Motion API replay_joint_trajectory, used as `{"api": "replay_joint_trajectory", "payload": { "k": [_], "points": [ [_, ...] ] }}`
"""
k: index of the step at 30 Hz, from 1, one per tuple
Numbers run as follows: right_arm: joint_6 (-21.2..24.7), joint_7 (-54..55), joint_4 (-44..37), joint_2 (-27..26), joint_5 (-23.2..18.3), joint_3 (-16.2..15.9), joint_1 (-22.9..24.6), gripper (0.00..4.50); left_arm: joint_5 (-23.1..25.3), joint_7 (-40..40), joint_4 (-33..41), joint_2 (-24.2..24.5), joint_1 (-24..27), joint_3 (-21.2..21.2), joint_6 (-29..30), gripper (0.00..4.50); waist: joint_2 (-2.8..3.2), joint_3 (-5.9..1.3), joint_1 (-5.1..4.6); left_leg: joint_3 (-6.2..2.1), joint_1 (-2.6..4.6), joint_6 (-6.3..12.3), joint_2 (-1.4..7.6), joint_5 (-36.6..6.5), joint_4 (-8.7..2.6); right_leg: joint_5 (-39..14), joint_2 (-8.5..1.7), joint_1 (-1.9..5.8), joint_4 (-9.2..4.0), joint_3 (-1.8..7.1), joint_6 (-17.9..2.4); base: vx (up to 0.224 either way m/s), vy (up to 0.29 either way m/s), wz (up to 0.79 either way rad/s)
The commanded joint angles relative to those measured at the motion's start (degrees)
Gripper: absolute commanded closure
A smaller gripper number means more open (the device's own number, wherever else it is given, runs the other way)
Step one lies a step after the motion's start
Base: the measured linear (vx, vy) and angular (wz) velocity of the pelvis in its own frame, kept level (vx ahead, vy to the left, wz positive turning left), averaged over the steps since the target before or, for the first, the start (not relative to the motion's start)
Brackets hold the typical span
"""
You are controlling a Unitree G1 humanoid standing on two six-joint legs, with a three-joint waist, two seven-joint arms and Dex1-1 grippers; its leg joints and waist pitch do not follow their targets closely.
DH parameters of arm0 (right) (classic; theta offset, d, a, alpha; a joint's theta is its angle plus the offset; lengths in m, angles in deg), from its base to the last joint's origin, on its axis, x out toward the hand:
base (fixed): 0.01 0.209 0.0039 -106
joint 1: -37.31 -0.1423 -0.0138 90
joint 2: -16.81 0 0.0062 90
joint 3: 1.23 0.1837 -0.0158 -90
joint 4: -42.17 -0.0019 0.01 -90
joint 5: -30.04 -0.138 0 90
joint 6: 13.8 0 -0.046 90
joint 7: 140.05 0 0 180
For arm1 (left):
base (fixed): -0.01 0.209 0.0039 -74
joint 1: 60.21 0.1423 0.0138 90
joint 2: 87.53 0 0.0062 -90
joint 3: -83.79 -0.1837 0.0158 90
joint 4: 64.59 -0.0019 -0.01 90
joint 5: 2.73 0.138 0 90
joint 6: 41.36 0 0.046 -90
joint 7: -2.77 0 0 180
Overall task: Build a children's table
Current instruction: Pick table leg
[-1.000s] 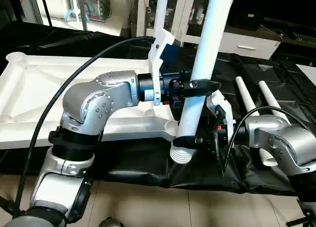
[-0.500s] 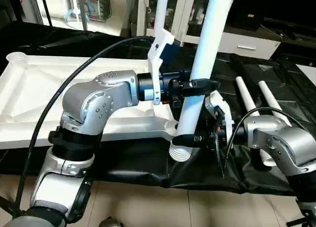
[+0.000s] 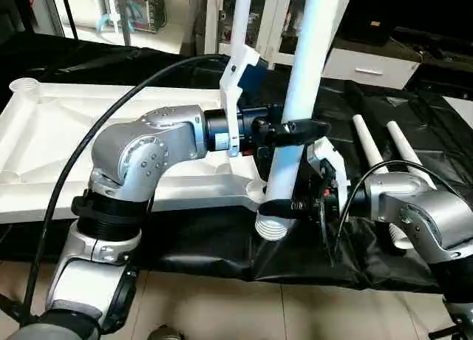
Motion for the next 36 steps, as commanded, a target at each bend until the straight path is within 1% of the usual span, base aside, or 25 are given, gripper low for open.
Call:
{"api": "replay_joint_trajectory", "payload": {
  "k": [1,5,6,8,11,15,16,17,18,19,20,21,22,23,24,25,26,27,28,30,31,32,33,34,36],
  "points": [
    [-0.7,0.5,0.7,0.1,0.5,1.7,-0.8,2.59,-0.9,-0.6,0.5,-0.3,-1.7,0.4,1.1,1.13,0.38,-4.10,-0.03,-1.19,1.07,-1.68,2.78,-5.4,-3.68,-5.4,-3.54,3.03,-3.61,2.74,-11.3,0.000,0.000,0.00],
    [-1.5,2.3,1.8,-0.6,0.5,3.8,-2.0,2.59,-1.1,-0.4,0.1,0.2,-1.7,0.7,1.3,0.79,0.38,-4.07,-0.03,-1.23,1.02,-1.95,2.73,-5.9,-3.73,-6.4,-3.58,3.05,-3.70,2.71,-11.2,0.000,0.000,0.00],
    [-2.1,4.0,3.7,-0.8,0.3,6.2,-3.5,2.59,-1.2,-1.3,-0.4,0.3,-1.7,1.7,1.5,0.71,0.44,-4.10,-0.01,-1.21,1.05,-2.03,2.72,-5.9,-3.71,-6.5,-3.60,3.04,-3.71,2.72,-11.2,0.000,0.000,0.00],
    [-2.9,5.3,5.6,-0.7,0.5,8.0,-4.6,2.59,-1.2,-2.2,-0.8,0.4,-1.7,3.0,1.4,0.61,0.48,-4.07,-0.15,-1.20,1.05,-2.34,2.66,-6.4,-3.73,-7.2,-3.52,2.97,-3.76,2.67,-11.3,0.000,0.000,0.00],
    [-4.1,7.1,7.7,-0.5,1.0,9.8,-5.5,2.59,-0.8,-2.4,-1.3,0.9,-1.6,4.3,0.5,0.37,0.84,-4.09,0.04,-1.14,1.26,-2.74,2.64,-6.5,-3.71,-6.2,-3.40,2.89,-3.72,2.69,-11.3,0.000,0.000,0.00],
    [-5.4,13.2,10.1,-1.2,2.2,13.7,-5.6,2.60,2.8,-3.5,-1.2,2.7,0.4,7.0,-6.9,0.13,0.80,-4.17,-0.04,-1.22,1.04,-2.73,2.55,-5.6,-3.77,-4.7,-3.35,3.11,-3.71,2.60,-11.3,0.000,0.000,0.00],
    [-5.4,14.1,9.7,-1.2,2.4,14.0,-5.0,2.60,4.7,-4.3,-1.4,3.4,1.3,6.9,-9.0,0.05,0.60,-4.18,-0.09,-1.27,1.04,-2.69,2.59,-5.8,-3.80,-5.0,-3.33,3.17,-3.78,2.60,-10.8,0.000,0.000,0.00],
    [-5.4,14.6,9.4,-1.2,2.6,14.1,-4.6,2.60,5.9,-4.8,-1.6,3.9,1.9,6.8,-10.3,0.00,0.77,-4.17,-0.15,-1.27,1.09,-2.74,2.63,-5.9,-3.83,-5.0,-3.33,3.15,-3.63,2.64,-10.4,0.000,0.000,0.00],
    [-5.1,16.1,8.7,-1.8,2.6,14.8,-3.6,2.60,9.9,-5.5,-2.2,5.3,3.5,5.0,-14.3,0.00,0.72,-4.14,-0.14,-1.32,1.09,-2.57,2.69,-5.9,-3.89,-5.3,-3.34,3.13,-3.82,2.63,-9.9,0.000,0.000,0.00],
    [-5.2,18.7,7.6,-3.0,3.2,15.7,-2.1,2.60,15.6,-5.1,-3.1,7.5,6.1,1.2,-20.3,0.00,0.98,-4.08,-0.15,-1.42,1.13,-2.54,2.79,-6.5,-4.02,-6.5,-3.38,3.02,-4.10,2.65,-8.8,0.000,0.000,0.00],
    [-6.1,20.2,7.7,-3.4,4.1,15.9,-1.5,2.60,16.4,-4.9,-3.5,7.7,7.1,0.2,-20.9,0.00,1.61,-4.18,-0.17,-1.45,1.26,-3.08,2.78,-6.7,-4.11,-6.8,-3.40,2.92,-3.86,2.69,-7.9,0.000,0.000,0.00],
    [-6.1,20.2,7.7,-3.4,4.1,15.9,-1.5,2.60,16.4,-4.9,-3.5,7.7,7.1,0.2,-20.9,0.00,1.45,-4.22,-0.35,-1.36,1.33,-3.33,2.77,-6.8,-4.10,-6.7,-3.31,2.78,-3.94,2.66,-7.8,0.000,0.000,0.00],
    [-10.3,26.5,9.2,-6.0,7.1,17.1,-1.0,2.60,18.3,-6.2,-4.8,6.7,9.1,-1.5,-23.1,0.00,1.98,-4.29,-0.44,-1.35,1.41,-4.19,2.78,-6.8,-4.15,-5.7,-3.33,2.53,-3.90,2.64,-8.2,0.000,0.000,0.00],
    [-11.1,27.9,9.5,-6.6,7.8,17.3,-0.9,2.60,19.2,-6.8,-5.1,6.6,9.4,-2.1,-24.0,0.00,1.71,-4.39,-0.47,-1.32,1.43,-4.85,2.64,-7.7,-4.13,-5.9,-3.24,2.63,-3.75,2.54,-8.7,0.000,0.000,0.00],
    [-13.5,29.1,9.7,-6.9,9.1,16.9,-0.5,2.60,19.8,-8.1,-5.5,6.2,9.9,-2.5,-24.0,0.00,2.49,-4.42,-0.39,-1.32,1.68,-5.10,2.68,-8.2,-4.13,-5.8,-3.30,2.45,-3.68,2.59,-9.1,0.000,0.000,0.00],
    [-16.4,30.8,9.8,-7.1,11.1,16.1,0.3,2.60,21.4,-10.6,-5.9,5.7,11.2,-2.9,-25.1,0.00,2.14,-4.29,-0.40,-1.26,1.64,-5.48,2.81,-9.1,-4.15,-5.6,-3.33,2.40,-3.80,2.60,-9.5,0.000,0.000,0.00],
    [-17.2,32.2,9.5,-7.4,12.2,15.8,0.9,2.60,21.9,-13.2,-5.8,5.1,12.1,-2.6,-24.0,0.00,2.32,-4.16,-0.50,-1.29,1.41,-5.69,2.82,-9.8,-4.27,-5.4,-3.28,2.61,-3.81,2.67,-9.5,0.000,0.000,0.00],
    [-17.2,32.2,9.5,-7.4,12.2,15.8,0.9,2.60,21.9,-13.2,-5.8,5.1,12.1,-2.6,-24.0,0.00,2.18,-4.07,-0.55,-1.30,1.38,-5.57,2.74,-10.2,-4.31,-5.9,-3.25,2.69,-3.90,2.68,-9.3,0.000,0.000,0.00],
    [-18.5,34.2,7.6,-7.7,14.4,15.0,2.4,2.60,23.4,-17.2,-5.1,4.0,14.4,-1.1,-25.4,0.00,2.40,-4.15,-0.71,-1.36,1.29,-5.25,2.66,-10.4,-4.31,-6.4,-3.26,2.86,-3.86,2.73,-9.1,0.000,0.000,0.00],
    [-18.2,35.5,5.5,-7.7,15.8,14.2,3.7,2.60,24.6,-19.8,-4.2,3.3,16.4,0.0,-26.9,0.00,1.71,-4.11,-0.99,-1.30,1.03,-4.25,2.55,-10.2,-4.24,-6.9,-3.22,3.05,-4.13,2.75,-8.3,0.000,0.000,0.00],
    [-17.2,37.4,0.4,-8.7,16.6,14.0,6.9,2.60,26.7,-25.0,-2.6,1.8,20.7,2.7,-29.1,0.00,2.01,-4.18,-1.05,-1.44,0.87,-3.74,2.76,-9.0,-4.22,-6.0,-3.25,3.14,-4.00,2.81,-8.2,0.000,0.000,0.00],
    [-16.7,37.9,-1.6,-9.3,16.3,14.4,8.2,2.60,27.6,-26.9,-2.0,1.2,22.3,3.7,-29.7,0.00,1.44,-4.04,-1.35,-1.41,0.67,-2.86,2.84,-8.9,-4.26,-6.0,-3.27,3.17,-4.18,2.84,-7.8,0.000,0.000,0.00],
    [-16.7,38.0,-1.8,-9.4,16.2,14.4,8.3,2.60,27.7,-27.2,-1.9,1.1,22.5,3.8,-29.8,0.00,1.68,-4.13,-1.46,-1.46,0.62,-2.52,2.83,-9.0,-4.26,-6.4,-3.32,3.23,-4.12,2.82,-7.6,0.000,0.000,0.00],
    [-15.8,39.4,-5.8,-11.2,15.2,15.2,11.4,2.60,28.9,-32.1,0.2,-0.8,27.2,6.8,-30.5,0.00,1.53,-4.17,-1.78,-1.48,0.54,-1.98,2.90,-9.2,-4.30,-7.4,-3.28,3.15,-4.22,2.79,-7.2,0.000,0.000,0.00],
    [-13.6,40.8,-8.6,-13.3,13.1,15.8,14.2,2.60,31.7,-36.2,3.4,-1.4,32.6,7.7,-30.7,0.00,1.43,-4.08,-2.23,-1.52,0.54,-1.41,3.10,-10.3,-4.41,-9.3,-3.23,2.91,-4.56,2.78,-6.8,0.000,0.000,0.00]
  ]
}}
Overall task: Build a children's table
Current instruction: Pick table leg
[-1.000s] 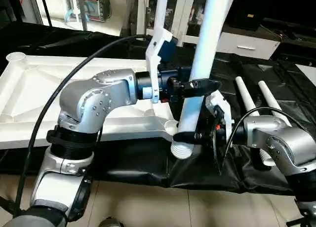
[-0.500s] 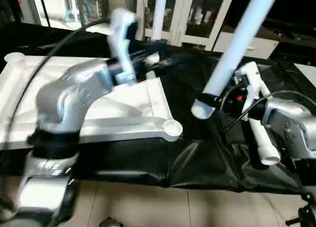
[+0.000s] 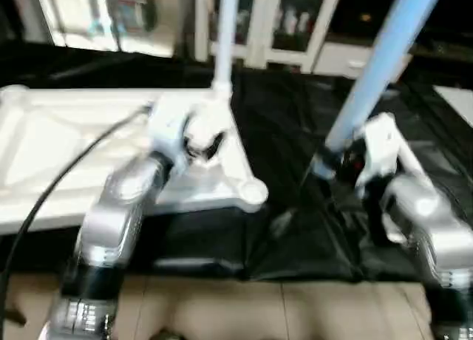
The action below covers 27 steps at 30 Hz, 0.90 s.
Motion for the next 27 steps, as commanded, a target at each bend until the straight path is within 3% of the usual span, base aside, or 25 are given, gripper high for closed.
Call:
{"api": "replay_joint_trajectory", "payload": {
  "k": [1,3,4,6,7,8,9,10,11,12,13,14,15,16,17,18,19,20,21,22,23,24,25,26,27],
  "points": [
    [1.6,1.3,-2.8,0.0,-1.6,1.6,0.3,2.60,2.1,-3.1,2.6,-0.2,1.3,0.9,-0.3,0.00,0.46,-3.75,0.12,-1.59,0.63,-1.31,2.65,-11.6,-4.41,-11.8,-3.54,2.57,-4.63,2.76,-6.5,0.000,0.000,0.00],
    [2.2,2.1,-3.2,-0.7,-2.0,1.4,1.3,2.60,3.2,-4.4,4.8,-0.3,3.8,0.6,0.4,0.00,0.53,-3.49,-0.06,-1.66,0.99,-1.93,2.67,-14.5,-4.56,-16.0,-3.33,2.08,-5.07,2.76,-5.5,0.000,0.000,0.00],
    [2.3,2.7,-2.6,-1.7,-2.7,1.7,1.2,2.60,3.1,-5.1,6.1,-1.0,4.5,0.5,0.7,0.00,0.14,-3.20,-0.12,-1.78,1.41,-2.71,2.80,-17.1,-4.69,-19.2,-2.99,1.46,-5.50,2.52,-4.8,0.000,0.000,0.00],
    [2.0,3.4,-2.0,-2.7,-2.9,2.1,1.0,2.60,3.5,-6.2,7.4,-1.8,5.0,0.0,0.5,0.00,0.89,-2.97,-0.46,-2.65,2.28,-5.02,3.35,-22.1,-5.03,-21.0,-1.69,0.88,-5.89,1.58,-3.5,0.000,0.000,0.00],
    [1.7,3.8,-1.3,-3.7,-2.9,2.0,0.6,2.60,4.4,-6.8,8.4,-2.2,5.2,-0.8,0.2,0.00,1.93,-2.74,-1.11,-4.36,3.16,-5.84,5.19,-26.0,-6.24,-18.9,-0.55,0.84,-5.85,0.49,-3.8,0.000,0.000,0.00],
    [1.9,3.8,-1.3,-4.1,-2.5,1.7,0.6,2.60,5.3,-7.2,8.7,-2.2,5.4,-1.2,-0.3,0.00,2.94,-2.56,-1.86,-6.90,3.76,-5.59,9.76,-29.9,-9.04,-14.2,-0.54,1.07,-3.64,-0.65,-4.7,0.000,0.000,0.00],
    [1.9,3.8,-1.3,-4.1,-2.3,1.6,0.5,2.60,5.4,-7.3,8.7,-2.3,5.4,-1.2,-0.4,0.00,3.30,-2.77,-1.97,-7.93,3.55,-5.27,11.97,-30.0,-10.51,-10.0,-0.56,1.30,-1.00,-1.07,-5.1,0.000,0.000,0.00],
    [2.1,3.9,-1.2,-4.0,-1.6,1.1,0.2,2.60,6.0,-7.8,8.9,-2.5,5.3,-1.2,-0.4,0.00,3.13,-3.04,-2.19,-8.46,3.52,-2.87,13.53,-27.3,-11.45,-5.7,-0.83,0.64,2.08,-1.32,-5.7,-0.020,-0.051,0.06],
    [3.3,3.4,-1.6,-4.0,-2.2,0.9,0.0,2.60,6.2,-8.3,9.4,-2.8,5.1,-1.1,0.1,0.00,2.75,-3.08,-2.19,-7.88,3.76,0.64,13.07,-23.9,-11.15,-4.2,-1.35,-0.02,2.66,-0.90,-7.0,0.002,-0.124,0.05],
    [3.3,3.4,-1.6,-4.0,-2.2,0.9,0.0,2.60,6.2,-8.3,9.4,-2.8,5.1,-1.1,0.1,0.00,2.47,-3.17,-2.37,-7.62,3.63,2.43,12.40,-22.0,-10.73,-3.2,-1.76,0.00,2.46,-0.41,-8.4,-0.005,-0.230,-0.01],
    [2.5,2.3,-1.6,-3.8,-3.0,0.4,0.4,2.60,6.7,-8.7,11.0,-2.7,5.8,-1.4,1.4,0.00,2.73,-3.61,-2.19,-5.89,2.47,5.16,9.80,-21.0,-9.70,-1.7,-2.41,1.10,0.70,-0.37,-14.5,0.001,-0.192,-0.04],
    [2.4,2.2,-1.5,-3.8,-3.0,0.3,0.5,2.60,6.7,-8.7,11.0,-2.7,5.9,-1.4,1.4,0.00,0.91,-3.73,-2.13,-2.44,1.53,7.25,4.18,-21.6,-5.59,-2.0,-2.14,1.41,-3.28,-0.25,-23.1,-0.015,-0.213,-0.04],
    [1.9,1.8,-1.3,-3.8,-3.0,0.1,0.6,2.60,6.8,-8.7,11.3,-2.7,6.1,-1.4,1.5,0.00,-0.04,-3.61,-1.57,0.24,1.01,7.73,-1.63,-20.8,1.04,-6.6,-2.20,1.65,-6.62,-0.29,-26.0,-0.016,-0.200,0.03],
    [0.6,1.9,-1.0,-3.3,-1.6,-0.6,1.3,2.60,6.9,-8.6,11.3,-2.8,6.9,-1.6,0.8,0.00,-1.43,-4.00,0.50,0.01,-1.16,8.35,-3.64,-16.3,10.03,-19.2,-5.78,3.71,-9.18,1.20,-25.1,-0.016,-0.200,0.03],
    [0.6,1.9,-1.0,-3.2,-1.6,-0.6,1.4,2.60,6.9,-8.6,11.3,-2.8,6.9,-1.7,0.7,0.00,-1.60,-3.73,0.41,-1.29,-3.61,7.33,-3.53,-13.3,10.54,-19.3,-6.34,4.97,-8.00,2.48,-21.5,-0.016,-0.170,-0.01],
    [0.4,2.0,-1.2,-3.0,-1.2,-0.5,1.8,2.60,6.8,-8.5,11.4,-3.2,7.3,-1.6,0.1,0.00,-1.00,-3.68,0.54,-1.72,-3.41,7.00,-3.69,-12.4,9.47,-19.3,-6.66,5.44,-8.23,2.77,-17.8,-0.027,-0.148,0.03],
    [0.9,2.1,-2.0,-3.2,-1.7,0.3,2.3,2.60,6.4,-8.1,11.8,-3.4,7.6,-1.6,0.0,0.00,-0.53,-3.86,0.50,-2.83,-3.26,7.85,-3.57,-10.2,5.88,-16.8,-6.28,6.64,-8.31,2.88,-9.6,-0.027,-0.148,0.03],
    [1.1,2.1,-2.4,-3.4,-2.1,0.6,2.4,2.60,6.2,-7.9,11.9,-3.5,7.6,-1.6,0.1,0.00,1.83,-4.40,0.85,-4.23,-2.04,10.41,-0.96,-4.7,1.30,-13.4,-5.50,6.63,-8.97,1.62,-1.4,-0.048,-0.121,0.13],
    [1.7,2.0,-3.3,-3.6,-2.9,1.3,2.8,2.60,5.5,-7.2,12.3,-3.5,7.5,-1.6,0.3,0.00,1.83,-4.40,0.85,-4.23,-2.04,10.41,-0.96,-4.7,1.30,-13.4,-5.50,6.63,-8.97,1.62,-1.4,-0.053,-0.108,0.08],
    [2.0,2.0,-3.7,-3.6,-3.3,1.6,3.0,2.60,5.2,-6.8,12.4,-3.5,7.5,-1.6,0.4,0.00,3.42,-5.38,0.09,-10.80,2.76,17.58,11.42,1.5,-2.25,-6.6,-4.44,2.52,-3.34,-0.62,5.8,-0.053,-0.108,0.08],
    [2.3,1.3,-4.2,-3.5,-3.8,1.4,3.4,2.60,4.7,-6.5,12.5,-3.6,7.5,-1.6,0.4,0.00,2.96,-4.46,-0.04,-9.44,3.44,19.36,11.73,0.7,-2.89,-5.1,-5.96,-0.02,-0.16,1.56,2.1,-0.050,-0.100,0.10],
    [2.3,0.8,-4.6,-3.2,-3.7,1.0,3.9,2.60,4.5,-6.2,12.9,-3.7,7.8,-1.7,0.4,0.00,2.40,-4.04,0.10,-8.07,3.19,17.81,9.51,-1.2,-2.37,-3.6,-6.06,-0.53,-0.40,2.52,-0.1,-0.045,-0.098,0.23],
    [2.6,0.3,-4.9,-3.0,-3.9,0.6,4.3,2.60,4.5,-6.1,13.2,-3.7,8.1,-1.8,0.3,0.00,1.03,-3.12,0.70,-4.55,1.39,10.92,2.52,-8.6,-0.48,-10.8,-7.39,1.07,-5.15,4.13,-2.6,-0.045,-0.098,0.23],
    [2.6,-0.3,-5.0,-2.8,-4.1,0.3,4.5,2.60,4.6,-6.0,13.6,-3.8,8.4,-2.0,0.3,0.00,0.91,-2.36,1.86,-3.47,1.62,5.50,0.75,-11.3,0.17,-28.8,-8.38,2.16,-7.69,4.76,-1.9,-0.051,-0.091,0.18],
    [2.4,-0.5,-4.9,-2.6,-4.0,0.0,4.5,2.60,4.7,-6.0,13.7,-3.9,8.5,-2.0,0.5,0.00,0.49,-1.91,2.65,-5.10,-0.09,5.19,0.92,-11.5,-0.28,-36.3,-10.20,4.40,-6.98,2.57,-1.2,0.000,0.000,0.00]
  ]
}}
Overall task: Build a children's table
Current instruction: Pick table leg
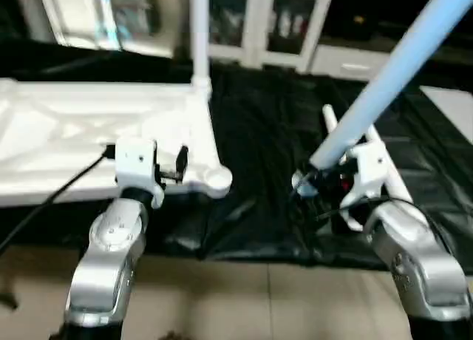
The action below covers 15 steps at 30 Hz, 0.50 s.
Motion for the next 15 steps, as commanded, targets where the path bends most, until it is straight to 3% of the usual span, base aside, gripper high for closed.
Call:
{"api": "replay_joint_trajectory", "payload": {
  "k": [1,2,3,4,5,6,7,8,9,10,11,12,13,14,15],
  "points": [
    [0.3,-0.7,-0.8,0.6,-0.4,0.2,-0.1,2.60,-0.2,0.6,1.3,-0.1,0.0,-0.7,0.5,0.00,-0.30,-1.21,0.77,-3.72,0.06,1.70,3.44,-8.9,-3.03,-47.8,-12.53,3.17,-10.30,2.85,5.5,-0.065,-0.057,0.20],
    [0.0,-0.8,-0.4,0.6,-0.1,0.1,-0.3,2.60,-0.2,0.7,1.3,0.0,-0.1,-0.8,0.4,0.00,-0.40,-0.88,0.37,-3.56,1.18,1.30,2.72,-9.9,-1.94,-52.9,-13.00,2.55,-11.71,1.17,5.8,-0.087,-0.026,0.38],
    [-0.1,-0.8,-0.2,0.6,0.0,0.1,-0.5,2.60,-0.1,0.8,1.2,0.0,-0.2,-0.9,0.5,0.00,0.09,-0.95,-0.47,-3.68,1.65,0.45,2.82,-11.2,-1.22,-54.2,-13.50,3.88,-12.78,-1.99,5.9,-0.116,-0.009,0.59],
    [-0.2,-0.7,0.2,0.4,0.1,0.2,-0.8,2.60,0.1,1.1,1.0,0.3,-0.4,-1.1,0.4,0.00,1.79,-0.43,-1.54,-4.39,2.72,-1.12,4.07,-19.5,-1.98,-53.4,-12.22,5.14,-14.19,-6.88,6.8,-0.080,0.012,0.44],
    [-0.1,-0.7,0.2,0.3,0.0,0.3,-0.9,2.60,0.1,1.3,1.0,0.4,-0.6,-1.2,0.3,0.00,5.23,-0.03,-1.22,-6.30,-5.59,-3.31,6.96,-40.0,-11.91,-37.0,-5.93,12.71,0.63,-7.08,3.3,-0.012,0.055,0.40],
    [-0.2,-0.7,0.4,0.3,0.1,0.3,-1.0,2.60,0.1,1.4,0.9,0.4,-0.7,-1.2,0.3,0.00,4.04,-0.02,-0.56,-5.82,-6.89,-5.77,3.99,-46.7,-12.55,-23.8,-1.82,12.12,4.50,-4.34,1.5,0.031,0.041,0.63],
    [-0.2,-0.5,0.6,0.3,0.2,0.3,-1.1,2.60,0.2,1.5,0.8,0.6,-0.8,-1.3,0.4,0.00,3.95,-1.14,0.12,-4.10,-1.68,-4.78,1.31,-42.9,-11.17,-21.1,0.12,8.47,4.18,-1.96,-0.6,0.031,0.041,0.63],
    [0.0,-0.4,0.7,0.1,0.0,0.5,-1.1,2.60,0.2,1.8,0.7,0.7,-0.9,-1.5,0.4,0.00,2.22,-1.65,-2.66,-3.64,5.23,-5.24,4.95,-41.3,-8.36,-28.9,-3.91,4.38,1.80,1.20,-1.7,0.081,-0.072,0.49],
    [-0.1,-0.5,0.8,0.1,-0.2,0.5,-1.2,2.60,0.2,2.0,0.6,0.8,-1.0,-1.6,0.3,0.00,0.60,0.84,-1.39,-3.84,6.42,-6.09,2.45,-30.1,2.99,-58.2,-12.09,2.25,-11.77,3.18,-5.6,0.067,-0.074,0.05],
    [-0.3,-0.6,0.9,0.3,-0.1,0.4,-1.2,2.60,0.2,2.2,0.5,0.7,-1.0,-1.7,0.3,0.00,0.52,1.31,0.07,-4.76,0.93,-0.27,2.47,-6.7,5.76,-60.4,-15.51,8.11,-13.02,7.93,-7.5,0.074,-0.038,0.08],
    [-0.4,-0.4,1.0,0.4,-0.1,0.6,-1.4,2.60,0.3,2.5,0.4,0.8,-1.1,-1.9,0.4,0.00,1.36,-0.09,1.37,-4.81,-1.24,-0.61,3.95,-3.3,2.31,-49.9,-13.61,11.78,-10.90,6.73,-6.2,0.075,0.073,0.05],
    [-0.4,-0.3,1.1,0.4,-0.1,0.8,-1.5,2.60,0.3,2.6,0.3,0.8,-1.2,-2.1,0.5,0.00,1.79,-0.16,1.55,-4.45,-0.40,-0.80,4.42,-4.6,-0.46,-43.3,-11.13,11.52,-10.04,5.16,-6.3,0.082,0.111,0.26],
    [-0.5,-0.1,1.3,0.5,0.1,1.0,-1.6,2.60,0.4,2.8,0.3,0.8,-1.2,-2.3,0.6,0.00,3.39,-1.41,0.46,-5.00,5.64,-0.90,6.36,-8.3,-5.75,-25.9,-4.71,7.01,-5.19,1.40,-6.7,0.075,0.075,0.23],
    [-0.6,-0.1,1.4,0.6,0.2,1.1,-1.6,2.60,0.4,2.8,0.2,0.9,-1.3,-2.3,0.6,0.00,3.13,-1.19,-1.74,-7.69,7.61,0.22,9.29,-14.0,-8.17,-20.5,-3.23,4.88,-1.57,1.23,-5.4,0.054,0.060,0.23],
    [-0.7,-0.2,1.6,0.7,0.4,1.4,-1.6,2.60,0.3,2.8,0.1,0.9,-1.4,-2.3,0.6,0.00,4.44,-3.30,-3.16,-10.87,10.78,4.66,10.96,-13.4,-8.71,-11.9,-3.44,2.40,2.46,1.48,-1.6,0.000,0.000,0.00]
  ]
}}
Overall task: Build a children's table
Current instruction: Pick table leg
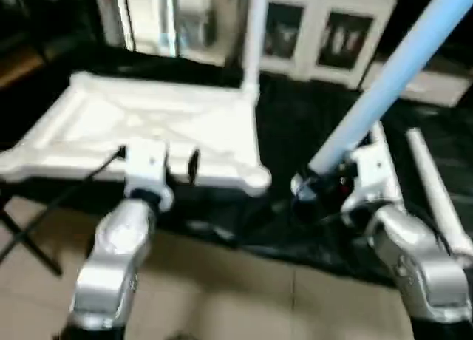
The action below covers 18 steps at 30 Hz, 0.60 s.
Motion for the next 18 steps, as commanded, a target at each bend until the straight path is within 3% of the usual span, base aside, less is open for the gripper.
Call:
{"api": "replay_joint_trajectory", "payload": {
  "k": [1,2,3,4,5,6,7,8,9,10,11,12,13,14,15,16,17,18],
  "points": [
    [-0.5,0.4,-0.3,1.1,0.3,1.8,-0.4,2.60,-0.1,0.5,-0.3,-0.2,-0.5,-0.7,0.6,0.00,1.60,-4.86,-3.66,-9.32,7.97,14.54,9.66,-3.5,-7.96,1.3,-2.16,-7.98,2.91,1.81,2.4,0.110,0.041,-0.06],
    [-0.5,0.2,-0.2,1.2,0.3,2.0,-0.4,2.60,-0.2,0.6,-0.4,-0.1,-0.7,-0.8,0.6,0.00,1.16,-4.85,-3.78,-8.09,7.46,21.57,8.48,5.0,-7.13,4.4,-2.61,-10.37,3.63,2.34,5.3,0.114,0.014,-0.12],
    [-0.5,0.2,-0.2,1.2,0.3,2.0,-0.4,2.60,-0.2,0.6,-0.4,-0.1,-0.7,-0.8,0.6,0.00,0.63,-4.93,-4.17,-7.32,6.82,23.66,7.78,8.5,-6.99,6.7,-2.85,-10.94,3.36,2.80,5.6,0.156,-0.011,-0.19],
    [-0.5,0.3,-0.3,1.3,0.4,1.9,-0.1,2.60,0.0,0.8,-0.6,-0.2,-0.8,-0.8,0.7,0.00,-0.75,-4.15,-4.19,-3.92,3.43,22.42,3.93,8.0,-6.56,12.6,-3.81,-9.18,-1.36,4.41,2.3,0.093,-0.029,-0.11],
    [-0.3,0.1,-0.6,1.4,0.3,1.8,0.2,2.60,0.0,0.8,-0.6,-0.2,-0.8,-0.8,0.7,0.00,-2.20,-4.24,-3.86,-1.63,1.70,19.49,1.18,3.4,-5.43,13.2,-4.76,-6.80,-4.52,5.91,1.3,0.079,-0.071,0.02],
    [-0.2,-0.1,-0.8,1.5,0.2,1.6,0.5,2.60,0.0,0.9,-0.7,-0.3,-0.9,-0.8,0.8,0.00,-4.77,-4.57,-1.59,0.39,-2.97,14.39,-3.71,-4.9,0.40,-0.5,-8.52,-0.44,-9.15,11.95,-1.3,0.104,-0.056,0.04],
    [-0.3,-0.2,-0.9,1.5,0.2,1.4,0.9,2.60,0.0,0.9,-0.8,-0.3,-1.0,-0.8,0.8,0.00,-4.33,-4.87,-0.63,-1.76,-5.35,8.73,-2.04,-2.2,3.28,-9.2,-11.58,2.51,-9.53,13.42,-6.2,0.104,-0.056,0.04],
    [-0.3,-0.3,-1.0,1.6,0.2,1.3,1.1,2.60,0.0,1.0,-0.9,-0.3,-1.1,-0.8,0.8,0.00,-3.34,-4.75,-0.37,-2.56,-6.33,4.67,-1.51,2.0,3.67,-6.4,-11.04,2.50,-9.16,12.26,-10.8,0.123,-0.023,-0.09],
    [-0.3,-0.3,-1.1,1.6,0.2,1.3,1.2,2.60,0.0,1.0,-0.9,-0.3,-1.1,-0.8,0.8,0.00,-2.93,-4.36,-0.55,-2.80,-7.01,3.53,-0.55,3.4,3.41,-4.1,-11.21,2.28,-9.27,11.74,-14.0,0.107,-0.007,-0.04],
    [-0.3,-0.4,-1.1,1.7,0.2,1.2,1.3,2.60,0.0,1.0,-0.9,-0.3,-1.1,-0.8,0.8,0.00,-1.37,-4.03,-0.76,-2.87,-6.32,2.70,1.12,6.4,-0.16,-2.6,-8.55,0.98,-8.95,8.51,-17.0,0.107,-0.007,-0.04],
    [-0.3,-0.5,-1.1,1.7,0.2,1.2,1.3,2.60,0.0,1.0,-1.0,-0.4,-1.1,-0.9,0.8,0.00,-0.52,-3.77,-1.11,-2.40,-5.08,3.27,1.71,6.9,-3.00,-4.0,-6.44,0.09,-8.93,6.24,-16.2,0.107,0.059,0.01],
    [-0.3,-0.5,-1.1,1.8,0.2,1.3,1.3,2.60,0.0,1.1,-1.0,-0.3,-1.1,-1.0,0.9,0.00,1.79,-3.39,-2.64,-3.26,-2.97,4.65,3.36,1.0,-6.87,-4.5,-1.59,-1.69,-6.69,2.92,-11.3,0.132,0.100,0.04],
    [-0.3,-0.6,-1.1,1.8,0.2,1.3,1.2,2.60,0.0,1.1,-1.1,-0.3,-1.1,-1.0,0.9,0.00,2.66,-3.82,-4.48,-7.10,2.00,6.25,6.67,-9.9,-8.46,-3.7,-0.14,-5.64,-1.70,2.07,-6.8,0.132,0.100,0.04],
    [-0.3,-0.6,-1.0,1.9,0.3,1.3,1.2,2.60,0.0,1.2,-1.1,-0.3,-1.2,-1.1,0.9,0.00,2.49,-4.52,-4.65,-8.18,3.94,7.79,7.27,-13.2,-8.56,-1.7,-0.68,-6.58,-0.77,2.06,-5.2,0.137,0.076,0.08],
    [-0.4,-0.7,-0.9,2.0,0.4,1.4,1.1,2.60,0.0,1.1,-1.2,-0.4,-1.3,-1.1,0.9,0.00,2.16,-4.51,-5.17,-9.23,4.74,12.62,7.48,-11.8,-8.58,1.9,-1.12,-7.81,0.51,2.26,-1.2,0.113,0.043,0.07],
    [-0.4,-0.7,-0.8,2.1,0.3,1.5,1.0,2.60,0.1,1.1,-1.3,-0.5,-1.4,-1.2,0.8,0.00,1.52,-4.35,-5.23,-8.92,4.90,18.06,7.08,-7.1,-8.17,4.0,-2.00,-8.93,0.56,2.77,1.4,0.113,0.043,0.07],
    [-0.4,-0.7,-0.7,2.2,0.3,1.5,1.0,2.60,0.2,1.2,-1.4,-0.5,-1.4,-1.2,0.8,0.00,1.20,-4.16,-5.16,-8.20,4.60,19.71,6.53,-5.3,-7.97,5.2,-2.48,-9.03,0.04,3.09,1.6,0.087,0.005,0.04],
    [-0.4,-0.8,-0.6,2.5,0.2,1.5,0.8,2.60,0.2,1.3,-1.5,-0.6,-1.4,-1.1,0.8,0.00,-0.66,-4.14,-4.95,-5.17,2.16,19.26,3.70,-4.6,-6.76,9.1,-4.49,-6.79,-4.22,4.75,-0.5,0.081,-0.043,0.14]
  ]
}}
